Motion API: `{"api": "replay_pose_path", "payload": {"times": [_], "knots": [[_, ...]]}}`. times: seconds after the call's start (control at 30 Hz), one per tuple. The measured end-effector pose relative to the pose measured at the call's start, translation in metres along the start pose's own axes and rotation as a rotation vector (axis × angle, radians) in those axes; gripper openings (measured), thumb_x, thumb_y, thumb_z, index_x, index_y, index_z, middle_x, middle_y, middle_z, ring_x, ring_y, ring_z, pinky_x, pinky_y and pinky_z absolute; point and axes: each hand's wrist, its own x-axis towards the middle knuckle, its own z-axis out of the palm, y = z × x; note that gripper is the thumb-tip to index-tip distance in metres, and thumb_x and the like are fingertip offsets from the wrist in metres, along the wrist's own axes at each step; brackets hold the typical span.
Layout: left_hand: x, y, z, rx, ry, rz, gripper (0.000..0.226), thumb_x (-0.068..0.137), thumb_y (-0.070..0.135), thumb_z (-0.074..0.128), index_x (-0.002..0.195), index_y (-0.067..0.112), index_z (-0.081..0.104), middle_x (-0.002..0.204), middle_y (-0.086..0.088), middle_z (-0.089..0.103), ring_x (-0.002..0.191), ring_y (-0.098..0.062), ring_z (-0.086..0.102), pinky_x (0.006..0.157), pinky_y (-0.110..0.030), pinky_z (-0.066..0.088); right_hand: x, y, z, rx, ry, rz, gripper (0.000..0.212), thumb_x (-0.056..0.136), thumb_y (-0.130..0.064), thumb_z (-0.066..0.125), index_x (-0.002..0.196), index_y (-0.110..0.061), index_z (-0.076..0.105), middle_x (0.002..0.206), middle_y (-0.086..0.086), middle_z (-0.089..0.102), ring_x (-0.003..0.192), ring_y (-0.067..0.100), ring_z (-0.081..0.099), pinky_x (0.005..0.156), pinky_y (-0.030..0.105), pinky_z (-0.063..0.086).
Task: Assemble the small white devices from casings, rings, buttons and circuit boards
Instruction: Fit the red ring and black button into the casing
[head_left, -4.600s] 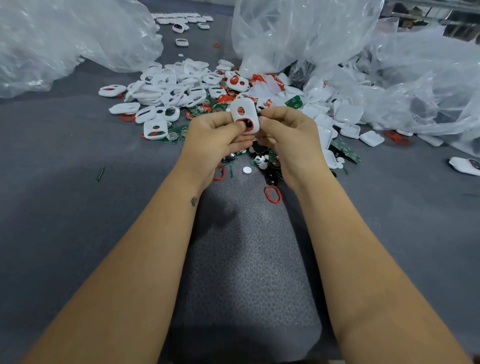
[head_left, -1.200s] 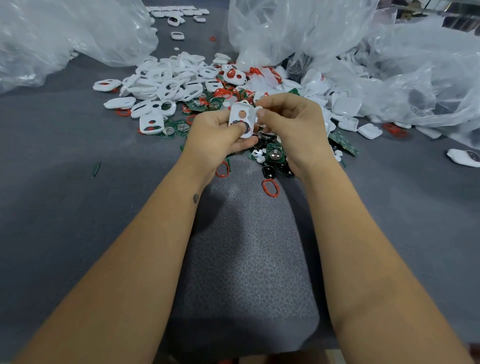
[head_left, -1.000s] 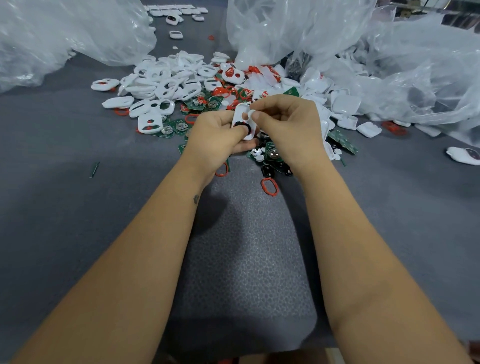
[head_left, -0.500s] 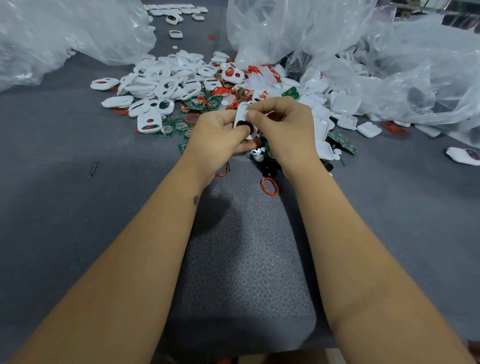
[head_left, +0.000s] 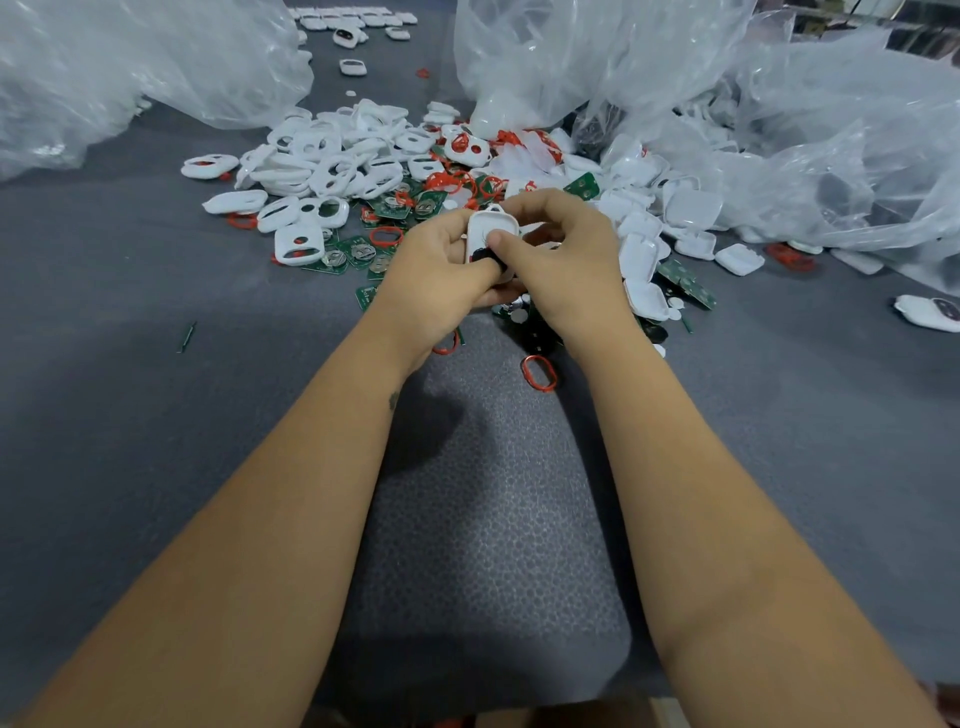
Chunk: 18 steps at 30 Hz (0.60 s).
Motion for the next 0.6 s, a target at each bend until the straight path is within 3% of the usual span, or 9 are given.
{"api": "replay_pose_path", "payload": {"times": [0.13,0.27,0.37,0.5,0.6], "knots": [[0.0,0.001,-0.001,-0.023,0.001,-0.021,0.036,0.088,-0.015,0.051,0.114,0.006,0.064,0.098,-0.009,0.075,0.093,-0.022,0.072,0.078,-0.032,0.058,0.002,0.003,0.001,0.03,-0.026,-0.004,0.017,0.08,-0.006,0.069,0.09,-0.019,0.068,0.09,-0.001,0.069,0.076,0.007,0.058,0.075,0.031,0.055],[0.001,0.003,-0.001,-0.087,0.009,-0.066,0.037,0.087,-0.016,0.049,0.119,-0.002,0.062,0.103,-0.011,0.073,0.094,-0.019,0.072,0.077,-0.027,0.057,0.001,0.006,0.004,-0.013,-0.05,-0.023,0.014,0.084,-0.014,0.067,0.092,-0.026,0.067,0.089,-0.004,0.068,0.078,0.007,0.059,0.076,0.03,0.053],[0.002,0.005,-0.002,-0.191,0.076,-0.093,0.032,0.088,-0.017,0.046,0.109,-0.001,0.064,0.093,-0.008,0.074,0.088,-0.016,0.072,0.074,-0.024,0.057,0.001,0.006,0.004,-0.018,-0.043,-0.042,0.012,0.088,-0.018,0.063,0.094,-0.026,0.069,0.086,-0.007,0.067,0.074,0.003,0.059,0.071,0.022,0.052],[0.004,0.007,-0.005,-0.358,0.211,-0.151,0.014,0.095,-0.006,0.049,0.095,-0.003,0.063,0.083,-0.016,0.073,0.084,-0.025,0.073,0.069,-0.026,0.058,0.006,0.008,-0.005,-0.071,0.138,-0.017,0.019,0.091,-0.014,0.055,0.102,-0.019,0.07,0.095,-0.005,0.067,0.084,0.005,0.059,0.078,0.02,0.048],[0.003,0.007,-0.007,-0.378,0.23,-0.154,0.015,0.1,0.003,0.049,0.094,-0.001,0.062,0.081,-0.017,0.074,0.083,-0.027,0.073,0.068,-0.025,0.058,0.012,0.016,-0.022,-0.291,0.269,0.058,0.032,0.091,-0.008,0.045,0.112,-0.018,0.068,0.113,0.004,0.065,0.103,0.022,0.06,0.09,0.035,0.049]]}}
